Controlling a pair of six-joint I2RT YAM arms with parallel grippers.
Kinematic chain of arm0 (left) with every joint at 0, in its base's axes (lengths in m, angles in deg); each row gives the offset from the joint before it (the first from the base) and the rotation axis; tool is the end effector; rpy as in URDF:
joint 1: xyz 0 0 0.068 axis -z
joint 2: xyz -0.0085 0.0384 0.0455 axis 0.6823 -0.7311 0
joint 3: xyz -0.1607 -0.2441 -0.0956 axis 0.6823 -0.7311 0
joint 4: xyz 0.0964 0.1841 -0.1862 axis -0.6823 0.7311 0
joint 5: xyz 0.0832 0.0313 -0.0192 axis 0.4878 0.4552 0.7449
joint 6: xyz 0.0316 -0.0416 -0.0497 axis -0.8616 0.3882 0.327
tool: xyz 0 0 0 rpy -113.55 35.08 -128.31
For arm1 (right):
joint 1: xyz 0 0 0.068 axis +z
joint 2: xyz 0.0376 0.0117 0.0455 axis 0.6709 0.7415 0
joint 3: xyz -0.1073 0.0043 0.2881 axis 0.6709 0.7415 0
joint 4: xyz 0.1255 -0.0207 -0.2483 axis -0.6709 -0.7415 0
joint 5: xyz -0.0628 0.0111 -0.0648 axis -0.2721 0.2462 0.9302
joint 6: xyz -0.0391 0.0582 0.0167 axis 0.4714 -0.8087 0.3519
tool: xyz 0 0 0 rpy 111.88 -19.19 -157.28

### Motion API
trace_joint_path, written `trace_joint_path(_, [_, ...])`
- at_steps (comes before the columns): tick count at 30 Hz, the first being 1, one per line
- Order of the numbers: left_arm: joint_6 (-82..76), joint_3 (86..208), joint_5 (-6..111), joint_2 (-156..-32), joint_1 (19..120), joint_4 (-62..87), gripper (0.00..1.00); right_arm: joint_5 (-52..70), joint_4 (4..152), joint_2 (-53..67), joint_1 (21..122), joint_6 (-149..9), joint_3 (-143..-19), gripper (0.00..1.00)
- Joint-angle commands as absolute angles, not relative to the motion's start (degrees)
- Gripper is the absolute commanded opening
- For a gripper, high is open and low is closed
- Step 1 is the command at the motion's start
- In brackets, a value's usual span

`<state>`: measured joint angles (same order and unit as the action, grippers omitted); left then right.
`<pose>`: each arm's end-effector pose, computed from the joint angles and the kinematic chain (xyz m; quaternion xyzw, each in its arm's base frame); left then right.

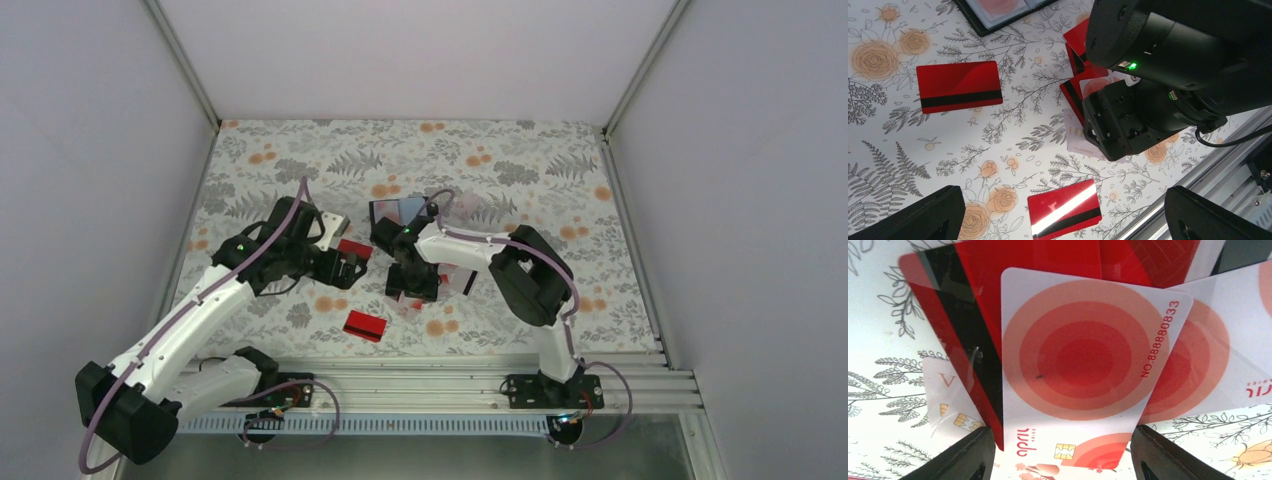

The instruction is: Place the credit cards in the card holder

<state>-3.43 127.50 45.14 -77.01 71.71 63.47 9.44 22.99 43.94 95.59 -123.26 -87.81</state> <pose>0.1740 -0.1134 0.2941 0.1844 0.9273 -0.2229 0.2377 0.2358 0.3305 0.1401 -0.0596 -0.9962 -0.0217 0.0589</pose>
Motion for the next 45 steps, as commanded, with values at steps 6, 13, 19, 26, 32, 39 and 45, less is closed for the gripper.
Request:
trace_joint_path(6, [-3.9, 126.6, 44.3, -75.1, 71.9, 63.3, 1.00, 10.8, 29.6, 47.9, 96.7, -123.0, -74.8, 0.60])
trace_joint_path(13, [-3.6, 126.7, 44.6, -75.7, 71.8, 63.3, 1.00, 12.6, 30.4, 42.9, 97.0, -123.0, -73.8, 0.55])
trace_joint_path(19, [-2.9, 126.7, 43.1, -77.1, 71.8, 62.9, 1.00, 13.3, 29.1, 39.3, 97.0, -123.3, -75.4, 0.59])
trace_joint_path(26, [1.3, 124.0, 38.8, -82.0, 72.0, 58.9, 1.00, 15.7, 27.5, 28.9, 96.1, -123.8, -74.1, 0.73])
trace_joint_path(32, [7.3, 125.7, 43.6, -91.6, 78.0, 57.3, 1.00, 16.9, 28.3, 16.4, 91.1, -121.1, -67.9, 0.81])
trace_joint_path(39, [14.3, 138.6, 52.9, -108.8, 90.1, 59.2, 1.00, 15.5, 28.9, 6.1, 79.2, -108.2, -64.3, 0.88])
trace_joint_path(45, [19.2, 144.9, 57.7, -119.9, 95.2, 61.5, 1.00, 12.5, 31.4, 1.4, 73.2, -99.8, -60.1, 0.89])
